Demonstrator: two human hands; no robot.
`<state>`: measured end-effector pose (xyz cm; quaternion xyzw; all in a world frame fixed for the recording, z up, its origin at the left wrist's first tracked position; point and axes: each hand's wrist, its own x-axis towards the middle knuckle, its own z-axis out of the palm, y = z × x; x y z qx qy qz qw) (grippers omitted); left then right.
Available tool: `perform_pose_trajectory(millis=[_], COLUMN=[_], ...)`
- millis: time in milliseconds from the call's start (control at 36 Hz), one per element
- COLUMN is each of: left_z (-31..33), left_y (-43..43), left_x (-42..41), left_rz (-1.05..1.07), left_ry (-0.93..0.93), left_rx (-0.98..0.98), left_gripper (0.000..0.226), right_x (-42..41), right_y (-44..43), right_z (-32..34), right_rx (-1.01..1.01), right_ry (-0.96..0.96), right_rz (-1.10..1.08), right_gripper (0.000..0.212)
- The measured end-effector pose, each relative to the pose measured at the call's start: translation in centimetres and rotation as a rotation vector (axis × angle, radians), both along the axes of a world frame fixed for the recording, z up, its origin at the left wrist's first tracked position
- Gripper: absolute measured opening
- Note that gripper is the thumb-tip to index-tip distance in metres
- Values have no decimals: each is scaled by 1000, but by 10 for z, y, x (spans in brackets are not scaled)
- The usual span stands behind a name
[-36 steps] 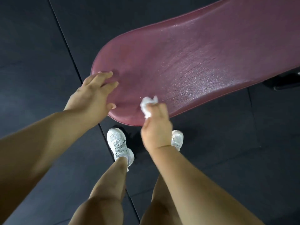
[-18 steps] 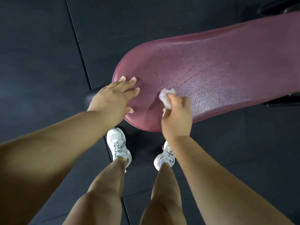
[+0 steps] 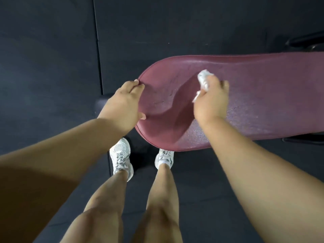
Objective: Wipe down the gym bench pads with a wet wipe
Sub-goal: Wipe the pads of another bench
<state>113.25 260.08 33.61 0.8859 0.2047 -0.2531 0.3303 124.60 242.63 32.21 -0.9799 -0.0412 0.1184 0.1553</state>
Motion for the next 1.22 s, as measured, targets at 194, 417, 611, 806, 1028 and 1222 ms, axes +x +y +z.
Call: perform_pose_trajectory(millis=[194,417,611,806,1028,1222], left_z=[-2,2,2,5,5,3], left_y=[4,-2,-1,4,20,33], left_x=[-1,8,2,-13,-43,-74], left_rz=[93,180,224,139,-9,-131], left_ry=[5,38,10,107,328,475], left_rx=[-16,0,-39,-21,53,68], left_gripper=[86,88,83,74,60,55], right_x=[-58,64,13,32,30,-31], right_y=[13,-4,38,32,78,73], right_z=[-2,0,-14,-8,-3,-2], right_rx=[147,52,206,85,-6,-36], right_ry=[225,-3,27,164,114,174], right_rz=[868,327,407,870,505,1139], right_gripper=[36,35,47,43,47,26])
